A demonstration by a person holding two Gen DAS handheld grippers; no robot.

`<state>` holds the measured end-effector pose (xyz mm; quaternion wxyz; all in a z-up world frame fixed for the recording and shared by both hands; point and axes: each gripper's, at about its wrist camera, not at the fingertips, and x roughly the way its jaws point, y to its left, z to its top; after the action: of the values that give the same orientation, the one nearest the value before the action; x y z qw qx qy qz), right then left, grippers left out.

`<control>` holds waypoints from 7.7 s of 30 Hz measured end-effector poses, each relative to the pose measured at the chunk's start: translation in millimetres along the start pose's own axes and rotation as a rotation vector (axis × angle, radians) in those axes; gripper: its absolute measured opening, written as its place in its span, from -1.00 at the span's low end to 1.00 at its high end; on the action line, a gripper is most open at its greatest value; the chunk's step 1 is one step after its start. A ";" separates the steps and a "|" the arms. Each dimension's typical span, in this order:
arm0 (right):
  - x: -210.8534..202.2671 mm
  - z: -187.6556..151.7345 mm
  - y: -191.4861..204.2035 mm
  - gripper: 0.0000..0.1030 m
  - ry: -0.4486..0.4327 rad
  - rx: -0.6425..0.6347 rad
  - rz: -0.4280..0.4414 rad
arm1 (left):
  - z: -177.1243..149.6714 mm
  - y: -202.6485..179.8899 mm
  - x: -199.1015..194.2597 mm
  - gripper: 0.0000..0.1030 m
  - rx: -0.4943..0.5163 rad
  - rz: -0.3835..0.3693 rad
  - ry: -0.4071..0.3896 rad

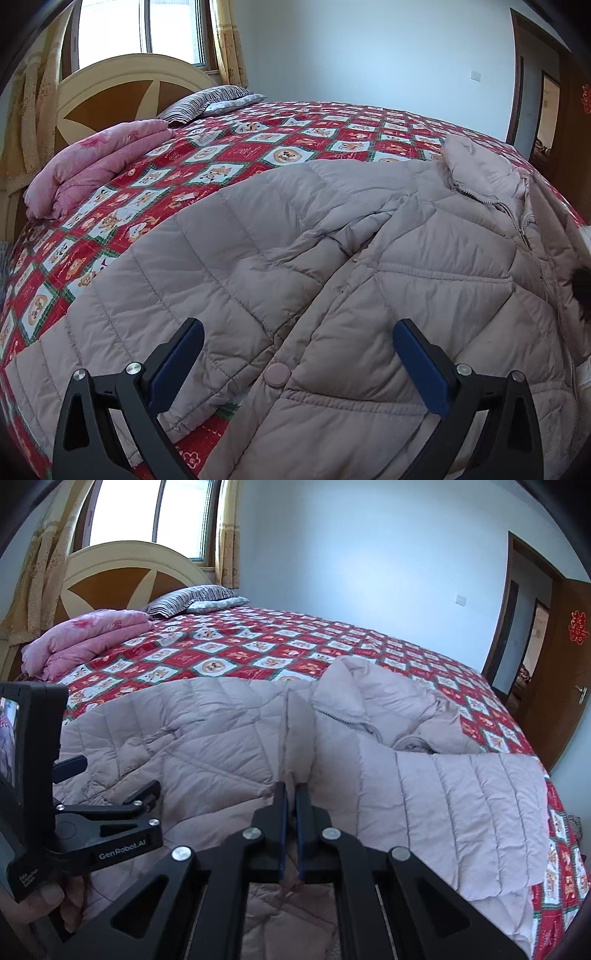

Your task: Fold large clothes

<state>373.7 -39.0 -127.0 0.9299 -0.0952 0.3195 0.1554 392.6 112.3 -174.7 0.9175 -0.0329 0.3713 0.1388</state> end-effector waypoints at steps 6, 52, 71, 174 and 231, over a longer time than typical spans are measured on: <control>16.0 -15.1 2.9 -0.89 0.032 0.035 0.059 | -2.6 -0.9 5.6 0.98 0.010 0.016 0.018; -36.2 -81.5 -151.9 0.75 -0.143 0.448 -0.163 | 34.1 -87.2 -61.1 -0.88 0.221 -0.260 -0.080; 47.5 -59.9 -168.5 -0.06 0.192 0.325 -0.188 | 6.0 -56.6 1.4 -0.72 0.263 -0.110 -0.033; 37.2 -66.4 -103.6 0.83 0.181 0.182 -0.189 | -61.4 234.7 -24.8 0.94 -0.243 0.164 0.085; -38.2 -130.5 -184.5 0.84 0.139 0.364 -0.283 | 23.4 -250.8 -50.2 -0.27 0.520 -0.305 -0.130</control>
<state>336.0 -256.1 -190.3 0.9200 0.0195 0.3891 -0.0434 443.9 -136.1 -133.8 0.9273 0.1568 0.3254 -0.0983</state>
